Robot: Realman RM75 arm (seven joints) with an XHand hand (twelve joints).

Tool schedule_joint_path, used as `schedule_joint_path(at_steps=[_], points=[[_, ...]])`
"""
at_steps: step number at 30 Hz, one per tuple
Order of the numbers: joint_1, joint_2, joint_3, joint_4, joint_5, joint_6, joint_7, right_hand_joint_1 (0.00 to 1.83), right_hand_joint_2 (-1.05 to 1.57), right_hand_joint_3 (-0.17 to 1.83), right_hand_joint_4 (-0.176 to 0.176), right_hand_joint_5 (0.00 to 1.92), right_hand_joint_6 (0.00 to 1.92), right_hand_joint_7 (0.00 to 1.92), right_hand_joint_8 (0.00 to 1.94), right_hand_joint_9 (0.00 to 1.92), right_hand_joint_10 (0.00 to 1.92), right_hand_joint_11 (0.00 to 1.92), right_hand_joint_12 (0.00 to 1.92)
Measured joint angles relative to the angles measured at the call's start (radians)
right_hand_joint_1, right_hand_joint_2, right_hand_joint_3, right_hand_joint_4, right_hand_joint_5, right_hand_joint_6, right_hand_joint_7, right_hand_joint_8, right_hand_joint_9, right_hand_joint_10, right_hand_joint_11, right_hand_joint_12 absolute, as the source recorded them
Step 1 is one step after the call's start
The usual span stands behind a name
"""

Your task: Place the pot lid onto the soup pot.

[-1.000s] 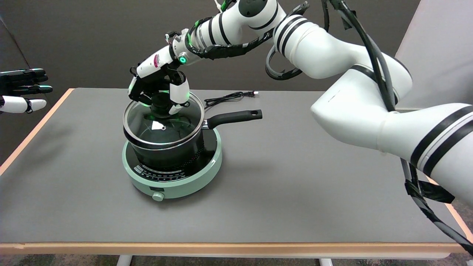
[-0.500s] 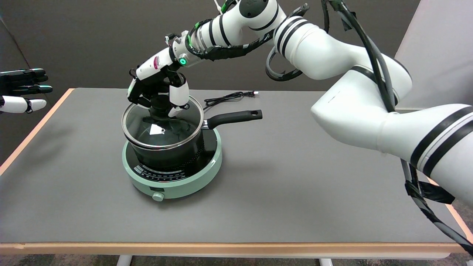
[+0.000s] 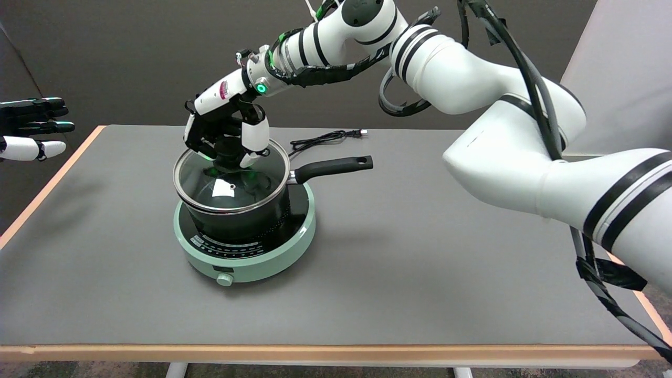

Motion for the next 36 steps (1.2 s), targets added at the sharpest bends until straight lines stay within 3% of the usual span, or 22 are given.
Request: schedule_joint_path(at_steps=[10,11,24,26,30,36], points=[[-0.003,0.003,-0.001,0.002,0.003,0.001,-0.001,1.33,1.06,0.26,0.176,0.57,0.87,0.81,1.31,0.78,1.5,0.44,1.92],[-0.003,0.003,-0.001,0.002,0.003,0.001,-0.001,1.1,0.72,0.88,0.176,0.57,0.82,0.8,0.89,0.77,1.49,0.42,1.92],[-0.006,0.005,0.001,0.003,0.005,0.002,-0.001,1.04,0.67,0.93,0.176,0.59,0.33,0.79,0.55,0.73,1.22,0.24,1.92],[-0.006,0.006,0.003,0.003,0.005,0.003,-0.001,1.04,0.63,0.94,0.175,0.55,0.24,0.78,0.42,0.73,1.05,0.17,1.92],[-0.006,0.009,0.004,0.004,0.009,0.006,-0.001,1.05,0.54,0.99,0.126,0.39,0.17,0.64,0.23,0.72,0.56,0.16,1.81],[-0.006,0.017,0.005,0.008,0.02,0.019,-0.001,0.95,0.51,1.0,0.112,0.32,0.15,0.51,0.18,0.62,0.39,0.2,1.71]])
